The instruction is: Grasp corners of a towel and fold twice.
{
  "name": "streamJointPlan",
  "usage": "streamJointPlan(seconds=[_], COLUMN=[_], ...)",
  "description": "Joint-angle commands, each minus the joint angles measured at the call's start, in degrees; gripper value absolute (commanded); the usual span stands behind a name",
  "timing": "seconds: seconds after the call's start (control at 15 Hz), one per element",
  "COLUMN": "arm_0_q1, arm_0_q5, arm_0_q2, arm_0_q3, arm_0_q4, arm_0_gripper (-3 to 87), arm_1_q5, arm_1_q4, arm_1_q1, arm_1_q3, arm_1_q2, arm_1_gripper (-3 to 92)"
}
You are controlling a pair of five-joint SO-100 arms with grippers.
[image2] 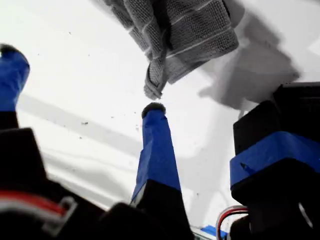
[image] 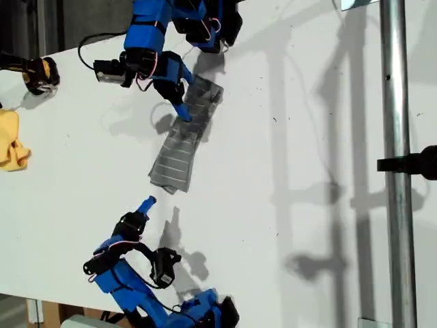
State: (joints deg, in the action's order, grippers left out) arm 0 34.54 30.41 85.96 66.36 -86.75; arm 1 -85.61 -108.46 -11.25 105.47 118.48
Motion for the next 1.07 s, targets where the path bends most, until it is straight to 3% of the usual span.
streamJointPlan(seconds=[0.0,0.4,0.6,0.87,0.93,1.0], arm_0_q1=[-3.3,-11.6,-16.8,-20.7,-20.6,-20.3], arm_0_q5=[3.3,14.6,20.2,27.4,30.0,31.5], arm_0_q2=[22.2,76.7,113.6,113.4,113.4,113.4], arm_0_q3=[19.8,71.2,92.9,107.4,109.8,110.7], arm_0_q4=[8.8,21.7,18.4,30.3,31.5,28.9], arm_0_gripper=[24.1,13.2,10.9,7.3,7.8,7.9], arm_1_q5=[-7.6,-27.6,-34.5,-32.1,-30.3,-26.9], arm_1_q4=[-4.7,-6.0,-4.8,3.7,7.0,10.4], arm_1_q1=[3.9,20.8,26.7,22.1,20.0,16.8], arm_1_q3=[1.8,10.5,11.7,21.3,25.3,27.4], arm_1_q2=[5.7,20.6,20.1,19.7,20.1,18.2], arm_1_gripper=[43.8,41.9,41.1,40.7,40.5,40.6])
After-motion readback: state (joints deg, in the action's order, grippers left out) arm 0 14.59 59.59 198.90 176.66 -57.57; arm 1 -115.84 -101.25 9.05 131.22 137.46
